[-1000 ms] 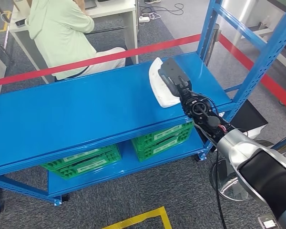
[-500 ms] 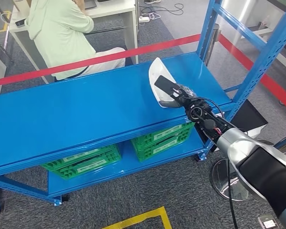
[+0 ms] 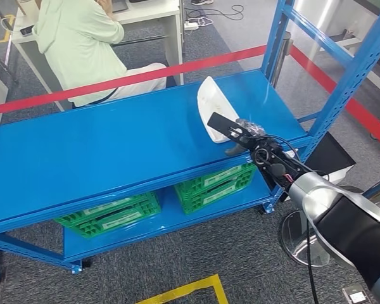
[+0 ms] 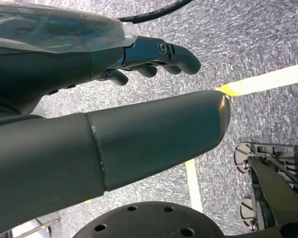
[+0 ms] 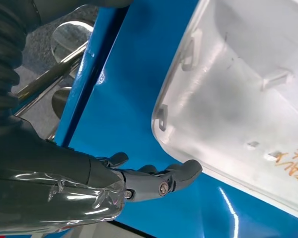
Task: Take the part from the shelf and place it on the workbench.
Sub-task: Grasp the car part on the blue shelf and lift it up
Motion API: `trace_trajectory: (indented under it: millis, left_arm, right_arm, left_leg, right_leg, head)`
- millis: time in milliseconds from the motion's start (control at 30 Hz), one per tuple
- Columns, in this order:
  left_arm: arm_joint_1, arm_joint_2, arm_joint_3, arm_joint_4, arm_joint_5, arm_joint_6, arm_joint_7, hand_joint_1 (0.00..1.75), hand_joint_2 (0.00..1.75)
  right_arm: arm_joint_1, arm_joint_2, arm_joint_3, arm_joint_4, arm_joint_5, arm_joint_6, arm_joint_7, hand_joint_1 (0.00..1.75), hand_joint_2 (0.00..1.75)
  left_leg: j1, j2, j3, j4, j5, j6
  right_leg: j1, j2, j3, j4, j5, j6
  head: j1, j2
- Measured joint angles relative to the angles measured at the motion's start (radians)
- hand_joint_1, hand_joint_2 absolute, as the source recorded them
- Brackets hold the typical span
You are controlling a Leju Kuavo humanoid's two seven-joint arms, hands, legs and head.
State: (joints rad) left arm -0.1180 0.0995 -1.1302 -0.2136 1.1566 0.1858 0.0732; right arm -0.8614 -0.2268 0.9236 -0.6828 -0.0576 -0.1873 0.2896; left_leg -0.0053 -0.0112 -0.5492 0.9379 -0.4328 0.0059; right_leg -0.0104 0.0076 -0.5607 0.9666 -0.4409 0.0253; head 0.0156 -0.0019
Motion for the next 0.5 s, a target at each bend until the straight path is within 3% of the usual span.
trace_trajectory:
  millis: [500]
  left_arm:
    - [0.0,0.002,0.0,0.0,0.005,0.0,0.0,0.0,0.0]
  right_arm:
    - [0.0,-0.001,0.014,0.01,0.05,-0.008,-0.006,0.0,1.75]
  left_leg:
    - [0.0,0.0,0.0,0.0,0.0,0.0]
  right_leg:
    - [0.0,0.0,0.0,0.0,0.0,0.0]
  head:
    - [0.0,0.0]
